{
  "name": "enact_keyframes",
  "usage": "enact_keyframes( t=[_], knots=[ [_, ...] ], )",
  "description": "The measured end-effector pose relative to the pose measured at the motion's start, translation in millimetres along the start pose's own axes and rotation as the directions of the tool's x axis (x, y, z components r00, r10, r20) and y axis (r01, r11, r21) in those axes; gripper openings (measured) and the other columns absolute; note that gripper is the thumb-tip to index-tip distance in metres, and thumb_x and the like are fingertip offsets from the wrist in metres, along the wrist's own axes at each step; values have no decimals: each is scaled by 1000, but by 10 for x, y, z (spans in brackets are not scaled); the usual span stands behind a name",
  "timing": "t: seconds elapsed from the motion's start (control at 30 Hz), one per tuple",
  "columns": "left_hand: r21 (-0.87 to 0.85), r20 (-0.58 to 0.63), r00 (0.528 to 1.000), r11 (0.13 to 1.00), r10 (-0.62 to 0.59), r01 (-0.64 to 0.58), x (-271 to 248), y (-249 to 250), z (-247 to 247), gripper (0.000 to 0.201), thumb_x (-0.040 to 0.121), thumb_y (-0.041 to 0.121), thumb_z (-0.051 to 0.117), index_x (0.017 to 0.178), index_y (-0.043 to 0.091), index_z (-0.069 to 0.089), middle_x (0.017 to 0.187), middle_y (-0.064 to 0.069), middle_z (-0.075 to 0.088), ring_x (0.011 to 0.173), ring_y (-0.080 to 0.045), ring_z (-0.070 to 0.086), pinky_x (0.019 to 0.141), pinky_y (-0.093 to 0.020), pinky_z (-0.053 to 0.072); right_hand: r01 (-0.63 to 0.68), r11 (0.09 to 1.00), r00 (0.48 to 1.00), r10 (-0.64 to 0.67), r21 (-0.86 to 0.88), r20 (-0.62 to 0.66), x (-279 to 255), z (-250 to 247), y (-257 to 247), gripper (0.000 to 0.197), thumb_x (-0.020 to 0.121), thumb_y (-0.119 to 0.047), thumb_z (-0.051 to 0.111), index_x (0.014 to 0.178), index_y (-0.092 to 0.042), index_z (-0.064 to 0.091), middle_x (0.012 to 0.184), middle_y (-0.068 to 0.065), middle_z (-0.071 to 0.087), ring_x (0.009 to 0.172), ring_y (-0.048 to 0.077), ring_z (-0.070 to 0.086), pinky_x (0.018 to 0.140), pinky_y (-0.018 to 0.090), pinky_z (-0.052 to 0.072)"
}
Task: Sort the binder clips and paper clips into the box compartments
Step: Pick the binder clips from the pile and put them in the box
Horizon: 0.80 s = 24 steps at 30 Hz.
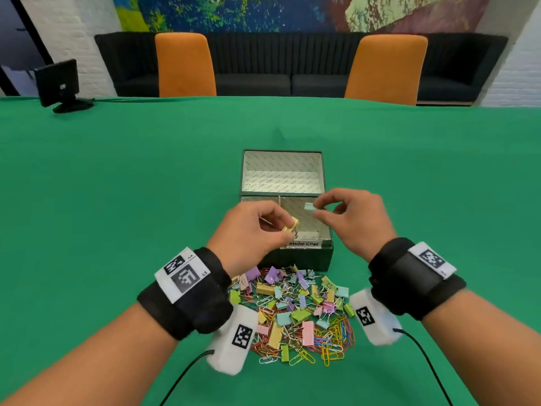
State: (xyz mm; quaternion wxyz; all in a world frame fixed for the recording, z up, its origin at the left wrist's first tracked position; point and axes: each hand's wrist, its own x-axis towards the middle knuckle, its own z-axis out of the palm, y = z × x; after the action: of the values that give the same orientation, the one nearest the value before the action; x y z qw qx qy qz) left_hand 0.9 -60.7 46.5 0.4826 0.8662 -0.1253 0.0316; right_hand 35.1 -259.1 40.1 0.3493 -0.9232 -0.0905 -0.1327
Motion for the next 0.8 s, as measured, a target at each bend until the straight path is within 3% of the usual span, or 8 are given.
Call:
enact_keyframes(
  t=[0.1, 0.27, 0.37, 0.47, 0.53, 0.6, 0.7, 0.8],
  knots=[
    [-37, -71, 997, 999, 34, -37, 102, 63, 78, 12, 77, 12, 77, 80, 20, 69, 80, 1, 70, 75, -15, 66, 74, -31, 58, -28, 986, 988, 52, -166, 145, -84, 66, 49, 12, 88, -40, 65, 93, -33, 73, 78, -14, 59, 69, 3, 56, 70, 24, 44],
    [92, -146, 977, 986, 154, -142, 312, 100, 231, 16, 80, 8, 73, 79, 22, 65, 85, 5, 65, 81, -9, 63, 79, -27, 56, -32, 999, 999, 32, -36, -20, -264, -39, 84, 11, 90, -31, 63, 91, -30, 73, 81, -19, 66, 72, -3, 58, 66, 20, 46],
    [222, -148, 959, 953, 241, -205, 437, 45, 306, 18, 81, 6, 70, 76, 22, 63, 88, 4, 62, 83, -11, 59, 81, -31, 55, -45, 999, 998, 45, -17, 39, -369, -101, 140, 9, 89, -30, 64, 87, -29, 73, 77, -17, 68, 73, 0, 62, 67, 18, 47],
    [355, 23, 987, 922, 157, -155, 503, -16, 325, 9, 83, 16, 70, 90, 22, 69, 99, 3, 63, 93, -13, 57, 89, -34, 50, -39, 997, 986, 49, -65, 161, -461, -122, 191, 10, 89, -32, 64, 86, -29, 73, 74, -15, 68, 67, -2, 59, 65, 20, 45],
    [472, 166, 982, 867, 92, -161, 463, -29, 314, 20, 84, 23, 70, 104, 26, 68, 110, 4, 64, 104, -14, 56, 96, -35, 45, -42, 991, 968, 71, -124, 242, -499, -120, 227, 11, 90, -33, 61, 89, -31, 72, 78, -14, 68, 69, -1, 58, 68, 23, 47],
    [472, 205, 970, 854, 135, -218, 364, 1, 280, 20, 86, 19, 67, 105, 26, 67, 107, 7, 65, 101, -10, 57, 94, -33, 47, -56, 985, 936, 108, -161, 336, -521, -106, 263, 15, 93, -29, 57, 95, -34, 71, 87, -11, 70, 72, 6, 62, 72, 26, 50],
    [420, 305, 945, 874, 120, -246, 164, 34, 216, 15, 87, 13, 64, 94, 27, 68, 90, 12, 67, 82, -3, 60, 82, -29, 53, -21, 977, 866, 124, -213, 484, -544, -63, 299, 30, 97, -17, 48, 113, -35, 66, 108, -9, 71, 93, 13, 66, 84, 25, 49],
    [452, 443, 897, 858, 21, -243, -9, -6, 181, 12, 86, 16, 65, 91, 27, 70, 87, 11, 70, 78, -3, 62, 77, -29, 55, 85, 954, 801, 105, -286, 589, -545, -5, 310, 50, 94, -3, 41, 126, -37, 60, 134, -6, 60, 117, 15, 57, 90, 19, 41]
  ],
)
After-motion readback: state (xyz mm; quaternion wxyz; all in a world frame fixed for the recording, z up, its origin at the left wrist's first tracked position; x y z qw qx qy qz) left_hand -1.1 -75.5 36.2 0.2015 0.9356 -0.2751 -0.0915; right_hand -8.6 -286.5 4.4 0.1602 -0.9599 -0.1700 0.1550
